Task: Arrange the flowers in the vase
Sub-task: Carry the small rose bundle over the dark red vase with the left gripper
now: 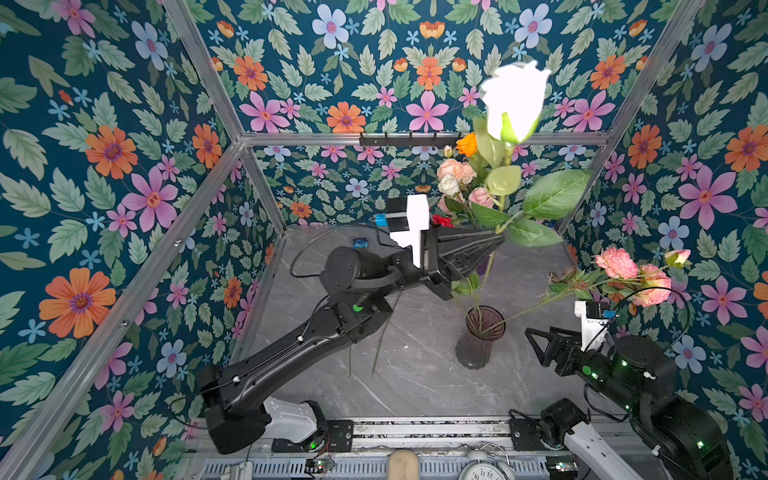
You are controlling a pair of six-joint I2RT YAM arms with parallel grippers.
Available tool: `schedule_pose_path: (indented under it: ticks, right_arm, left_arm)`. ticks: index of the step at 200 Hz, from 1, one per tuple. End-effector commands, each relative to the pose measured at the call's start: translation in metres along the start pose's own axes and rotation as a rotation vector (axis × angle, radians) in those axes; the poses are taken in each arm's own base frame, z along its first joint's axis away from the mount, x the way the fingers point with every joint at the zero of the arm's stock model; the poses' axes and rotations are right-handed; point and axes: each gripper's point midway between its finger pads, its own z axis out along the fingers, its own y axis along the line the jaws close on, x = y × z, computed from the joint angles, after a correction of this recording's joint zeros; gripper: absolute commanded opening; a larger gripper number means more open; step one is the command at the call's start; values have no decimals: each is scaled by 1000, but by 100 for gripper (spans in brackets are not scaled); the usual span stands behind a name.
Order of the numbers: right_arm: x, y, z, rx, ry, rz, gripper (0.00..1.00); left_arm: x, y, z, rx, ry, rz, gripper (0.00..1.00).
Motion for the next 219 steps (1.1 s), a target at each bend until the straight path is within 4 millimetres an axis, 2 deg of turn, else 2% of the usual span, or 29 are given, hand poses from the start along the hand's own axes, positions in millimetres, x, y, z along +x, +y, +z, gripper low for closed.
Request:
schedule_pose_path:
  ticks: [1, 28, 56, 94, 155, 176, 198, 217, 219]
  right_arm:
    - [-3, -3, -9, 23, -14, -11, 85]
    - [-3, -5, -19, 35, -28, -23, 85]
    - [-3, -7, -26, 44, -32, -32, 85]
    - [1, -9, -26, 48, -30, -35, 85]
    - [7, -11, -21, 48, -12, -28, 85]
    - [8, -11, -19, 46, -10, -25, 85]
    - [9, -12, -17, 45, -6, -21, 85]
    - [9, -12, -15, 43, -2, -20, 85]
    - [9, -11, -15, 43, -3, -19, 85]
  left_arm:
    - [3, -5, 13, 75, -51, 125, 0]
    - [42, 9, 16, 80, -26, 102, 0]
    - [80, 21, 6, 41, 29, 80, 0]
    - [120, 33, -20, -49, 81, 62, 0]
    - [166, 44, -52, -143, 156, -17, 0]
    - [187, 54, -67, -205, 192, -72, 0]
    - [211, 73, -86, -314, 246, -137, 0]
    - [226, 87, -108, -414, 282, -150, 0]
    - [228, 88, -110, -421, 287, -151, 5]
